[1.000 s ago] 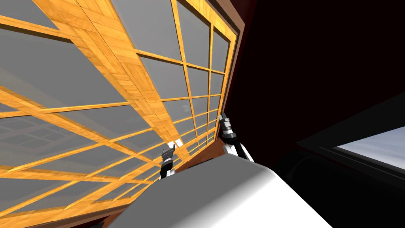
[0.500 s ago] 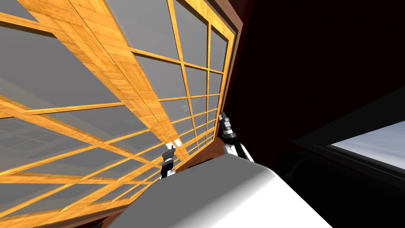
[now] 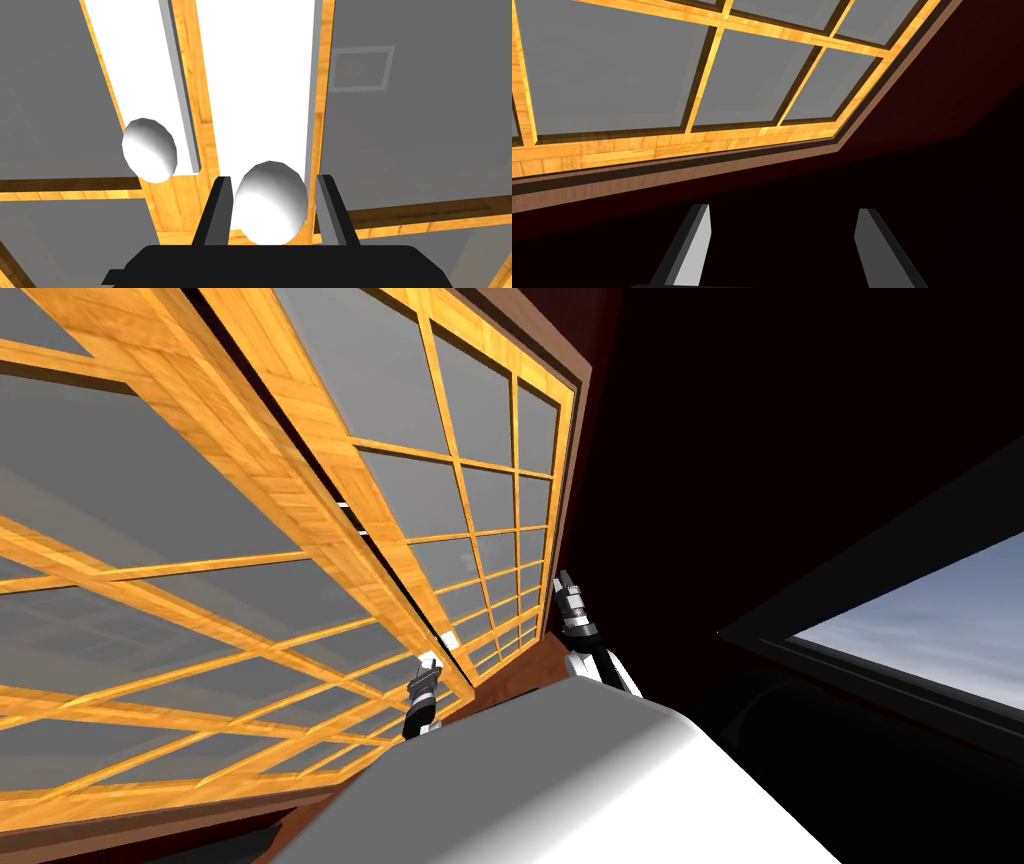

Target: Pull the door open

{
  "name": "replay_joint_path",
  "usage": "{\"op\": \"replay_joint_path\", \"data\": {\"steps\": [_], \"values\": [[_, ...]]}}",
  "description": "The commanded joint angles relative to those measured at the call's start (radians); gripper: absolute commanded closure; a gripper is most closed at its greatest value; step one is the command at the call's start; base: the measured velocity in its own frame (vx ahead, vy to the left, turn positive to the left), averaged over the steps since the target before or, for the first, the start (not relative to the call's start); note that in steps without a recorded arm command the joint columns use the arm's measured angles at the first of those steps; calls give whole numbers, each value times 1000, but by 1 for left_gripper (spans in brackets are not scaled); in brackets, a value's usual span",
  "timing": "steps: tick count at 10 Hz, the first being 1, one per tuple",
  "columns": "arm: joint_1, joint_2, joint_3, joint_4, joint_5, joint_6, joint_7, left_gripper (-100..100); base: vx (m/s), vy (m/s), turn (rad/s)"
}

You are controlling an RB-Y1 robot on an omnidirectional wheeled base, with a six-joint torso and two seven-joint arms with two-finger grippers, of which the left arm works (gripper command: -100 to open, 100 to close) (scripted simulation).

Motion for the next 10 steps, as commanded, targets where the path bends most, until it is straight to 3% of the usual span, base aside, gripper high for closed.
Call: {"op": "replay_joint_path", "data": {"steps": [1,2,3,4,7,10], "values": [[17,13,16,31,9,-6,4,100,-130,-47,47],[17,13,16,31,9,-6,4,100,-54,-32,24],[43,25,19,42,20,-4,32,100,-112,-24,40],[43,25,19,28,20,-4,32,100,-155,-19,63],[49,28,19,55,23,-4,43,100,-51,-17,1],[80,44,18,57,42,-2,97,100,-75,-15,34]]}}
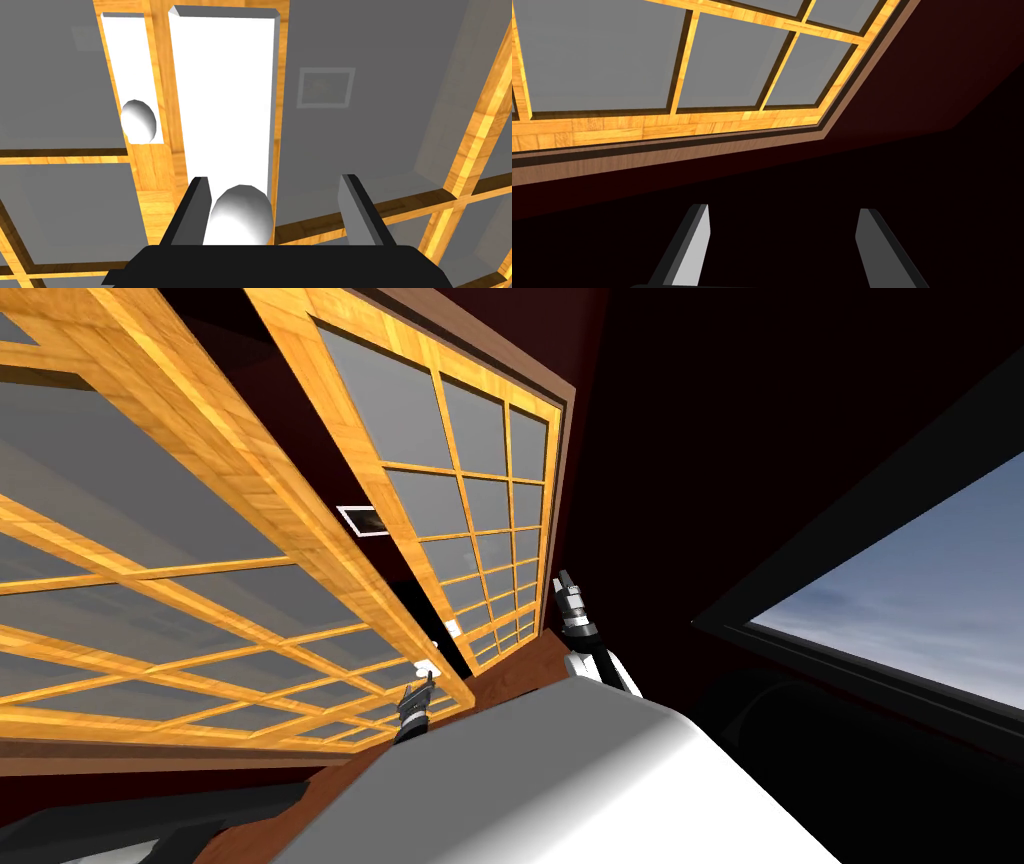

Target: Pull the door open

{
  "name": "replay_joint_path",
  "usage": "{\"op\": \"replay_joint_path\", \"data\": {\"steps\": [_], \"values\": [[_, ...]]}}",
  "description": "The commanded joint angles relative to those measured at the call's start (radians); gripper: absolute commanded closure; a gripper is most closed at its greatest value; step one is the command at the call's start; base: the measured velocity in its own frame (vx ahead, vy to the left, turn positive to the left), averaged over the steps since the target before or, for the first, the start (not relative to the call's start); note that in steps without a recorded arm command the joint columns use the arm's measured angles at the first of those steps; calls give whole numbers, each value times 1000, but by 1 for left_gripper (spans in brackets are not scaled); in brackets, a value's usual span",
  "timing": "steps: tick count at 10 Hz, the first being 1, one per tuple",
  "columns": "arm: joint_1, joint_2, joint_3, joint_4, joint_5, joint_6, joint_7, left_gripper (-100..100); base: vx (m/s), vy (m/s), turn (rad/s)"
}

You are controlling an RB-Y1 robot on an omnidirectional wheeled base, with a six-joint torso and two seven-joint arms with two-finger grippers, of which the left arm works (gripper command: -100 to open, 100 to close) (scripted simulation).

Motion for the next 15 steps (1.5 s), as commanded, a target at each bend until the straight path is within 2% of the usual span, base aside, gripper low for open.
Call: {"op": "replay_joint_path", "data": {"steps": [1,3,4,5,8,9,10,12,15], "values": [[4,25,16,47,13,-4,13,100,-117,-15,32],[4,25,16,47,13,-4,13,100,-44,10,43],[22,35,15,54,24,-4,48,100,-84,14,36],[6,38,-2,50,6,-16,31,-100,-153,42,-73],[-7,62,-49,36,-28,-35,49,-100,-221,41,-122],[-15,76,-77,28,-48,-47,60,-100,-222,106,-162],[-15,76,-77,28,-48,-47,60,-100,-158,88,-78],[-28,98,-124,14,-83,-66,78,-100,-181,88,-147],[-41,117,-168,1,-114,-84,95,-100,-211,50,-108]]}}
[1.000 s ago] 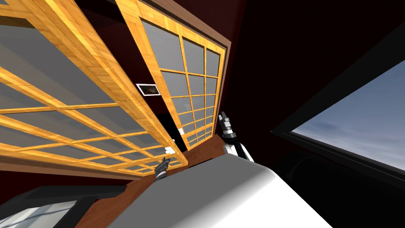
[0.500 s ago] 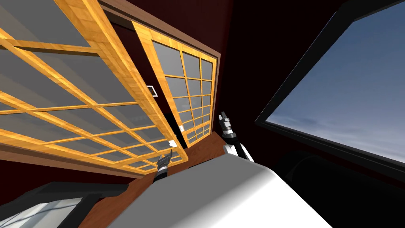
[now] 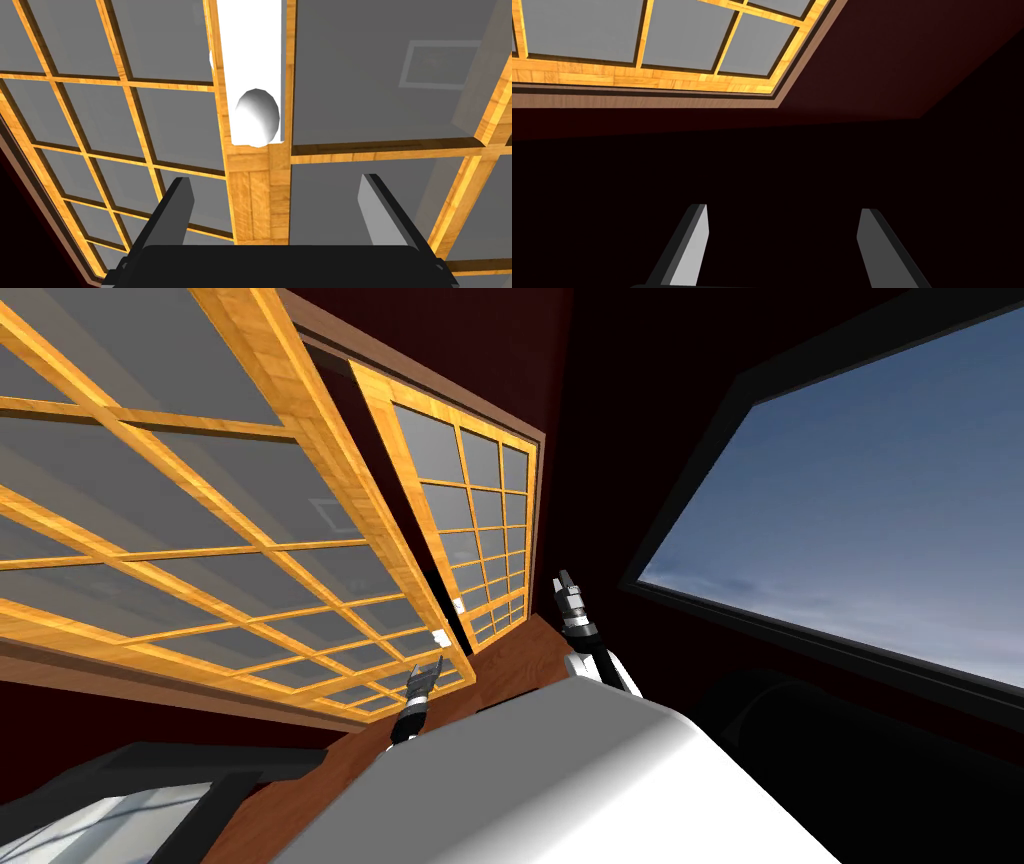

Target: Pull the door open

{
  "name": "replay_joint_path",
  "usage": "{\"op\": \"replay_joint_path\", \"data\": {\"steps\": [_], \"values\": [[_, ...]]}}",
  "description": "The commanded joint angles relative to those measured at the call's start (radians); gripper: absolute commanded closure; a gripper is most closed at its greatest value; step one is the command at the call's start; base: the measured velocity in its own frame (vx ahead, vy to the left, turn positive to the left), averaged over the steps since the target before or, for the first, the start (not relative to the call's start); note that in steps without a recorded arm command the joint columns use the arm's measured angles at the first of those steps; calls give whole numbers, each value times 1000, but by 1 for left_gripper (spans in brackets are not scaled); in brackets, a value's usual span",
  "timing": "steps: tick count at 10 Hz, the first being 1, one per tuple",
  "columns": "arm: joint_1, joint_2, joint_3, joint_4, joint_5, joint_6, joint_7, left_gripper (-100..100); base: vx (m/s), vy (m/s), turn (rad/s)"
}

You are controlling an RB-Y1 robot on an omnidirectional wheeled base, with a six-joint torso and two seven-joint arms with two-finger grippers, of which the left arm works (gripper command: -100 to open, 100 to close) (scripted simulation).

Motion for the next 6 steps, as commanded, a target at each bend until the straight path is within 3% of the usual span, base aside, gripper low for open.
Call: {"op": "replay_joint_path", "data": {"steps": [1,2,3,6], "values": [[8,4,-22,-25,-16,-5,10,-100,-202,23,-60],[1,5,-12,-5,-9,-10,4,-100,-88,8,-10],[4,11,-3,-1,-5,-16,8,-100,95,-6,-105],[6,22,14,7,4,-24,12,-100,222,4,-74]]}}
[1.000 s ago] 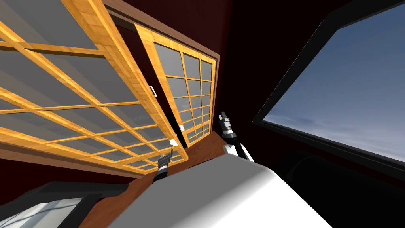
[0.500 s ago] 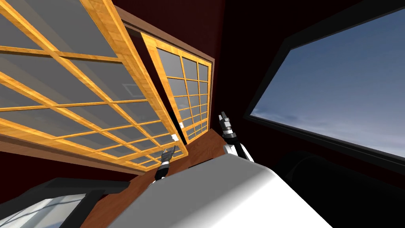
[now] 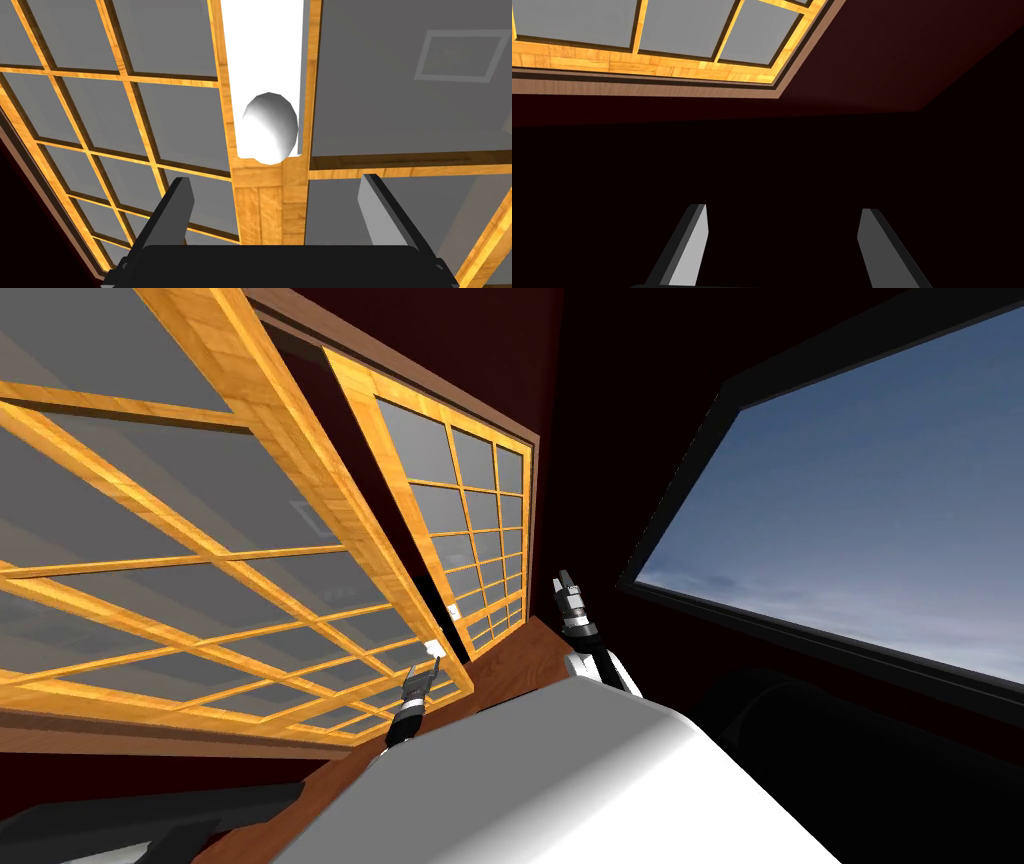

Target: Pull the door open

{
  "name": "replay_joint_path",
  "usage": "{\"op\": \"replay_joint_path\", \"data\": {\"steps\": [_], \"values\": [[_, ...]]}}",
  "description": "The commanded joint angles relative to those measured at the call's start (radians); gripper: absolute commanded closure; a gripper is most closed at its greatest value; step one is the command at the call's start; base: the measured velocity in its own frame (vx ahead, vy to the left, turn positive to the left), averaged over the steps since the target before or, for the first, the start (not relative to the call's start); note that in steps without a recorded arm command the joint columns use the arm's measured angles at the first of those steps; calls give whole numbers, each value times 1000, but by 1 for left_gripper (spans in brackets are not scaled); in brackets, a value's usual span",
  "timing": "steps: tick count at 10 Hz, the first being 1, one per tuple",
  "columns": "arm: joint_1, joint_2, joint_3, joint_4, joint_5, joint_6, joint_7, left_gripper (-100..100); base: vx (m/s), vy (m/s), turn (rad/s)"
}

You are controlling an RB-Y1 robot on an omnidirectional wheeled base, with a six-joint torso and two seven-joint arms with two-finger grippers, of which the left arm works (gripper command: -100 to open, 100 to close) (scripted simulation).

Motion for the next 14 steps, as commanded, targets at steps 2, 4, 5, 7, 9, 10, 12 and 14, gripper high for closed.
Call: {"op": "replay_joint_path", "data": {"steps": [2,4,5,7,9,10,12,14], "values": [[7,13,19,4,9,-8,7,-100,203,6,-97],[18,7,17,-18,8,2,9,-100,137,2,-41],[18,7,17,-18,8,2,9,100,-16,-4,8],[18,7,17,-18,8,2,9,100,-25,2,-11],[18,7,17,-18,8,2,9,100,-5,1,0],[18,7,17,-18,8,2,9,100,0,0,0],[16,8,11,-15,19,4,60,100,-19,11,-37],[15,9,7,-13,29,4,97,100,-21,10,-35]]}}
